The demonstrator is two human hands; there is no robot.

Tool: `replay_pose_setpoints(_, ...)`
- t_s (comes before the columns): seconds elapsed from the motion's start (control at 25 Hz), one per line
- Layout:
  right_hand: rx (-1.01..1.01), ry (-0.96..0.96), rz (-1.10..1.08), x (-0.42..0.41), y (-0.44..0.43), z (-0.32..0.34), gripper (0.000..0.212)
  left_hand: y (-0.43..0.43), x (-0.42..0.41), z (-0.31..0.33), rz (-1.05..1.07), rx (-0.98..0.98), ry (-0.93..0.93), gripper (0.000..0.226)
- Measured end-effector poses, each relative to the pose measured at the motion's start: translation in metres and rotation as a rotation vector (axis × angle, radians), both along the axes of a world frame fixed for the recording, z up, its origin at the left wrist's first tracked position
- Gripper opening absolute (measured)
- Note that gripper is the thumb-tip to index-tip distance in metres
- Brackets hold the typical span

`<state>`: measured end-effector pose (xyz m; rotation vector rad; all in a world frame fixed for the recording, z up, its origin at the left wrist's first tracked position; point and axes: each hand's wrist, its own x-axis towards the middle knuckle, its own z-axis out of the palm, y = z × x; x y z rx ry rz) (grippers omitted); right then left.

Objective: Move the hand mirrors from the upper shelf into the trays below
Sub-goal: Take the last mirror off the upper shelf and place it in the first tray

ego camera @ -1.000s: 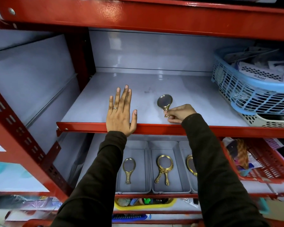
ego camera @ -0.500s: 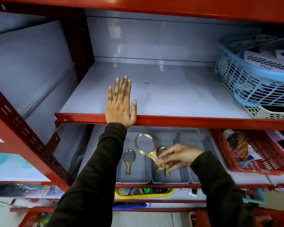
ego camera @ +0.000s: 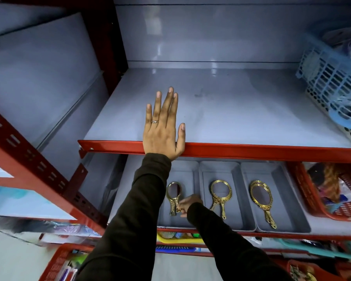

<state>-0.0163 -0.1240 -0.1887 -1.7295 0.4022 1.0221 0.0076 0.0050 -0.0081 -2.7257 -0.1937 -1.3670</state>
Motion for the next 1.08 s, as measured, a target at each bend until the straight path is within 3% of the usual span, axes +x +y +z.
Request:
replay_pose_setpoints(0.4,-0.007,-0.073,-0.108,-0.006,-0.010,-0.012,0.015,0.000,0.001,0.000,-0.029,0.011,0.013,0.071)
replay_pose_setpoints(0.6,0.186,-0.064,-0.315,-0.009,-0.071,0.026,0.009,-0.006,-0.006,0.006,-0.009,-0.033,0.080,0.072)
replay_pose_setpoints(0.8,0.253,-0.181,-0.405,-0.016,-0.146,0.059,0.018,-0.016,-0.024,0.012,-0.034,-0.174,0.135,0.070)
replay_pose_setpoints(0.96,0.290,-0.191,-0.446,-0.016,-0.193,0.068,0.018,-0.059,-0.055,-0.024,-0.137,-0.307,0.146,0.067)
replay_pose_setpoints(1.08,0.254,-0.173,-0.462,-0.008,-0.223,0.066,0.026,-0.112,-0.080,-0.074,-0.233,-0.389,0.263,0.066)
